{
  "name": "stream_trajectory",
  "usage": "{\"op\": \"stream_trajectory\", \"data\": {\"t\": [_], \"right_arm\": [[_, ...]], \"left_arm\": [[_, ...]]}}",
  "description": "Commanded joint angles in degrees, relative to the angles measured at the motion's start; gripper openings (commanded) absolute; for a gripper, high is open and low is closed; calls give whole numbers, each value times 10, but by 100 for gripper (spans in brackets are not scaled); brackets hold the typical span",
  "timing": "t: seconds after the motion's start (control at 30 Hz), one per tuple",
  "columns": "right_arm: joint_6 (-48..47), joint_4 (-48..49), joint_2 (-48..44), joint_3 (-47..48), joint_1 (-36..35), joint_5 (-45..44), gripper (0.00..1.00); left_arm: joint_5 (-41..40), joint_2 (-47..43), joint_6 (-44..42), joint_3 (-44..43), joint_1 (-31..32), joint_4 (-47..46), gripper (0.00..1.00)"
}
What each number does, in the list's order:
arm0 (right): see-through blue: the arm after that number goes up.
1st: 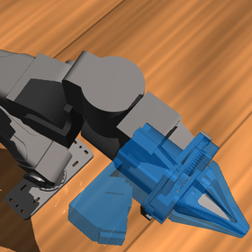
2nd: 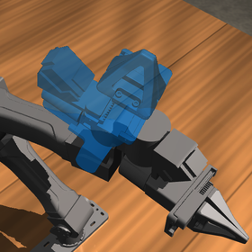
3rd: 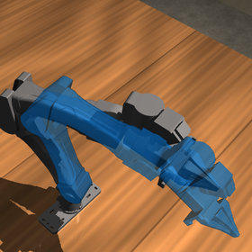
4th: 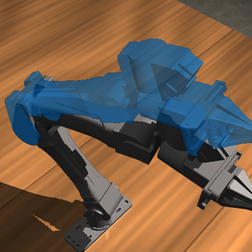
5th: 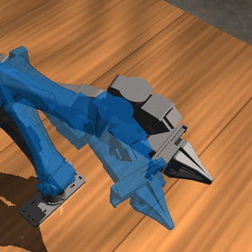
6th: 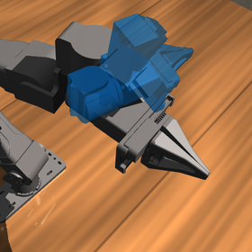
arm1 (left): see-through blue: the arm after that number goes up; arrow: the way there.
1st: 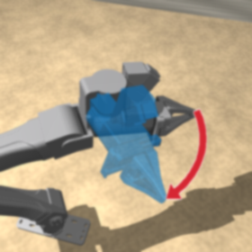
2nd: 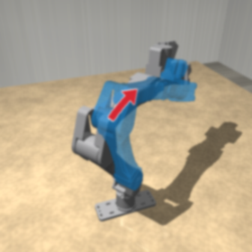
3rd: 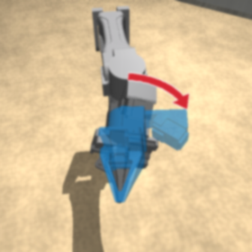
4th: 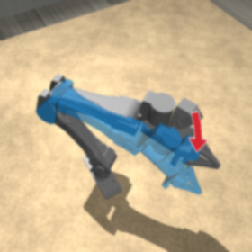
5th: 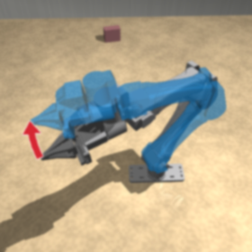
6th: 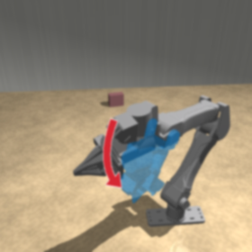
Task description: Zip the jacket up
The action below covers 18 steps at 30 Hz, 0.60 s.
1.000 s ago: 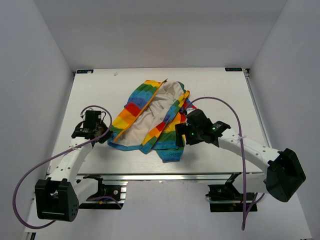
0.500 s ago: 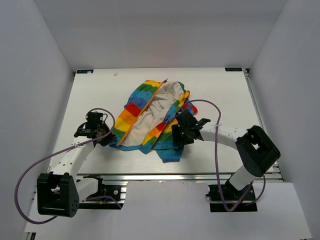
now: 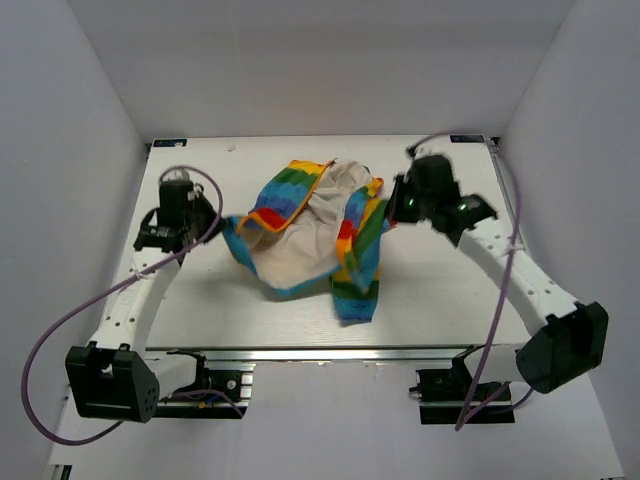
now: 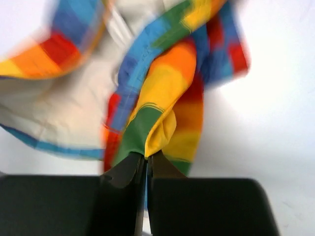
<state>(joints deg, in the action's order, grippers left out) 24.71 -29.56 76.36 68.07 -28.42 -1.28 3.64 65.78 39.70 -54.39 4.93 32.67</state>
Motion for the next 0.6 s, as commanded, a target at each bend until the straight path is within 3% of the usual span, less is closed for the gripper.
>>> {"op": "stream_trajectory", "data": {"t": [0.0, 0.1, 0.23, 0.37, 0.57], "right_arm": [[-49, -59, 2, 222, 35, 17, 0], [-50, -134, 43, 399, 63, -1, 0], [-43, -164, 51, 499, 98, 3, 0], [-48, -171, 45, 538, 123, 28, 0], [-70, -117, -34, 502, 124, 26, 0]], "left_arm": [[-5, 18, -4, -121, -3, -45, 0], [-50, 49, -9, -237, -4, -17, 0], [-84, 50, -18, -302, -4, -23, 0], [-87, 69, -37, -410, -4, 13, 0], [-30, 12, -81, -408, -4, -94, 0]]}}
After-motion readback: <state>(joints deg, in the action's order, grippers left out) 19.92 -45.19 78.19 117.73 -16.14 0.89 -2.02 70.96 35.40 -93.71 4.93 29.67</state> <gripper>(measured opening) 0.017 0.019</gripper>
